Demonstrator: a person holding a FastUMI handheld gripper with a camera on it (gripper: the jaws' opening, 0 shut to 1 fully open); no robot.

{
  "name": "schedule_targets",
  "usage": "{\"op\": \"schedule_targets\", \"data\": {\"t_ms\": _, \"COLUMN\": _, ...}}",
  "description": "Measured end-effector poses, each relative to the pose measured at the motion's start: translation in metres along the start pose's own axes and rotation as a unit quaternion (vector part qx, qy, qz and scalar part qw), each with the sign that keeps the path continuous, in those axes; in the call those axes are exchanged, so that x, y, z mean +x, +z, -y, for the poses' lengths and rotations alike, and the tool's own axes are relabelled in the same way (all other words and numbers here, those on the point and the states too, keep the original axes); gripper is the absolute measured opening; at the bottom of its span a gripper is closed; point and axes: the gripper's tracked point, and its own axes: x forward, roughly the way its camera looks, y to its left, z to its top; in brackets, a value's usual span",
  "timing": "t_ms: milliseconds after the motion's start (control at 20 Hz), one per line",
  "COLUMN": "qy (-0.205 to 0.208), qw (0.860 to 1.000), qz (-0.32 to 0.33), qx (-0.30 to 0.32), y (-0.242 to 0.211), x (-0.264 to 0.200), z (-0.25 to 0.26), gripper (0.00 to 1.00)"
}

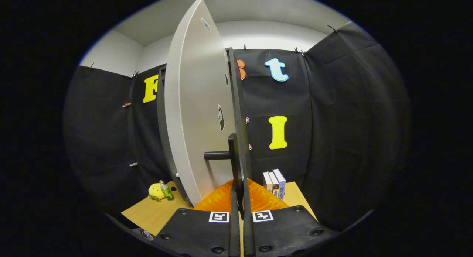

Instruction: Open the shoe cabinet door, grab the shoes and put them into the shoe cabinet, then close the shoe cabinet door.

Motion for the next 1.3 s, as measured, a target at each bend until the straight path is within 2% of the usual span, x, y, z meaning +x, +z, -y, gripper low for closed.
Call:
{"op": "schedule_targets", "data": {"t_ms": 150, "qy": -0.01, "qw": 1.0, "qz": 0.0, "qx": -0.01, "y": -0.002, "x": -0.004, "z": 0.005, "gripper": 0.1}}
{"op": "schedule_targets", "data": {"t_ms": 350, "qy": -0.042, "qw": 0.999, "qz": 0.016, "qx": -0.006, "y": 0.001, "x": -0.013, "z": 0.007, "gripper": 0.09}}
{"op": "schedule_targets", "data": {"t_ms": 450, "qy": -0.063, "qw": 0.997, "qz": 0.027, "qx": -0.019, "y": 0.004, "x": -0.019, "z": 0.007, "gripper": 0.13}}
{"op": "schedule_targets", "data": {"t_ms": 650, "qy": -0.101, "qw": 0.993, "qz": 0.046, "qx": -0.035, "y": 0.005, "x": -0.04, "z": -0.006, "gripper": 0.08}}
{"op": "schedule_targets", "data": {"t_ms": 800, "qy": -0.12, "qw": 0.991, "qz": 0.052, "qx": -0.036, "y": -0.006, "x": -0.057, "z": -0.024, "gripper": 0.14}}
{"op": "schedule_targets", "data": {"t_ms": 850, "qy": -0.124, "qw": 0.99, "qz": 0.05, "qx": -0.035, "y": -0.013, "x": -0.062, "z": -0.031, "gripper": 0.21}}
{"op": "schedule_targets", "data": {"t_ms": 950, "qy": -0.126, "qw": 0.991, "qz": 0.04, "qx": -0.027, "y": -0.034, "x": -0.072, "z": -0.053, "gripper": 0.23}}
{"op": "schedule_targets", "data": {"t_ms": 1000, "qy": -0.114, "qw": 0.993, "qz": 0.029, "qx": -0.019, "y": -0.047, "x": -0.071, "z": -0.069, "gripper": 0.23}}
{"op": "schedule_targets", "data": {"t_ms": 1150, "qy": -0.111, "qw": 0.993, "qz": -0.021, "qx": -0.019, "y": -0.097, "x": -0.067, "z": -0.098, "gripper": 0.5}}
{"op": "schedule_targets", "data": {"t_ms": 1200, "qy": -0.101, "qw": 0.994, "qz": -0.036, "qx": -0.021, "y": -0.114, "x": -0.064, "z": -0.112, "gripper": 0.55}}
{"op": "schedule_targets", "data": {"t_ms": 1300, "qy": -0.084, "qw": 0.994, "qz": -0.067, "qx": -0.021, "y": -0.144, "x": -0.054, "z": -0.136, "gripper": 0.82}}
